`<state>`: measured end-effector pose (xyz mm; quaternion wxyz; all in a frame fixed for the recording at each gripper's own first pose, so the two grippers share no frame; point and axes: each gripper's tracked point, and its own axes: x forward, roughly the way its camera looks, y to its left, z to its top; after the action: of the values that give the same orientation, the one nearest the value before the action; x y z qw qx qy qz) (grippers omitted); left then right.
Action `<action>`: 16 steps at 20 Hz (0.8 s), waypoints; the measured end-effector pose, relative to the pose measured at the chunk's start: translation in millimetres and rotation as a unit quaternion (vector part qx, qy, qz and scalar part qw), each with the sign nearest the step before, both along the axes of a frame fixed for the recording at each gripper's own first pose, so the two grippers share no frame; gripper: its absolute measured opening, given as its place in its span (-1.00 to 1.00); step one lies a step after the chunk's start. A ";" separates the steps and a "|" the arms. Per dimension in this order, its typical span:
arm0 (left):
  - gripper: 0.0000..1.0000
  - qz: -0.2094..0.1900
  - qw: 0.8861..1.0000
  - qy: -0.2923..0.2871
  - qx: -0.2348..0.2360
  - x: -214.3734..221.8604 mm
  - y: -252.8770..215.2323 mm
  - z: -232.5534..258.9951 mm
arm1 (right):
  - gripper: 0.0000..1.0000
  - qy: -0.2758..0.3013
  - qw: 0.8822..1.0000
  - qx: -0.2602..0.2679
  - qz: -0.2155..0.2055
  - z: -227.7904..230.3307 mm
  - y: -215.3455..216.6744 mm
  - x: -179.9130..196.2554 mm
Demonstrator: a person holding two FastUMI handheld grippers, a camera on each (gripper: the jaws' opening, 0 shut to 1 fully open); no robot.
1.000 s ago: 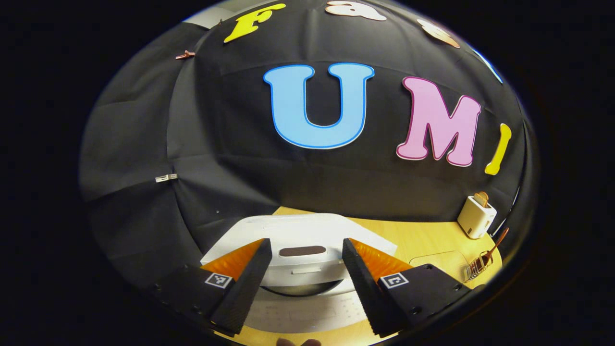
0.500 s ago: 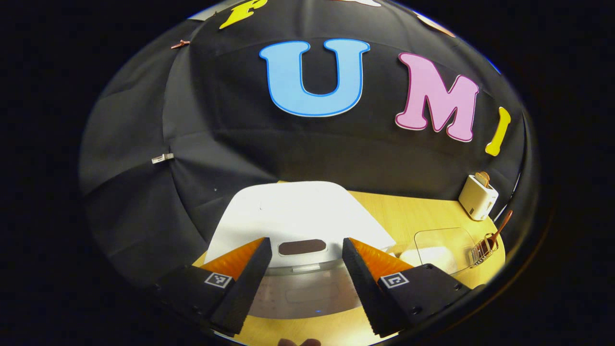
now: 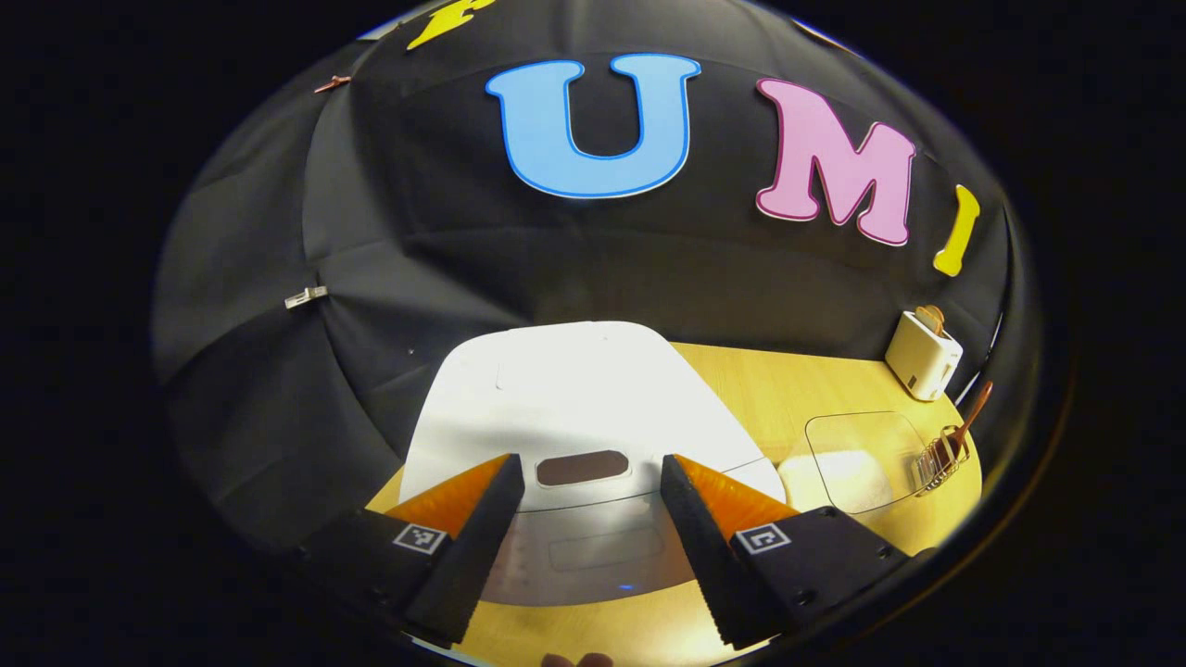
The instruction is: Close the left gripper, press the button to open the rice cooker; take a wooden spoon from the chopstick holder with the right hand, scoop a spoonful of rice and pour it into the rice cooker, then put the wooden spoon back into the chopstick holder.
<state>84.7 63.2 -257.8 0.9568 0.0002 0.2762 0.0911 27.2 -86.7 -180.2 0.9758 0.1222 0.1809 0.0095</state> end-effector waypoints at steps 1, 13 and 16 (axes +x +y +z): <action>0.94 0.002 1.000 -0.007 -0.014 0.3 -2.0 2.9 | 0.96 -0.002 1.000 -0.002 0.002 2.5 1.6 1.4; 0.89 -0.041 0.981 -0.189 -0.023 -46.9 -35.1 136.8 | 0.96 -0.032 0.998 -0.001 0.049 30.5 49.9 14.6; 0.88 -0.043 0.978 -0.201 -0.030 -71.4 -42.8 150.1 | 0.96 -0.040 0.996 -0.011 0.073 39.8 69.9 4.0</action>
<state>13.3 20.4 -107.7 0.9954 -0.0352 0.0803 0.0392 31.2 -16.8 -140.4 0.9803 0.0970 0.1505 0.0838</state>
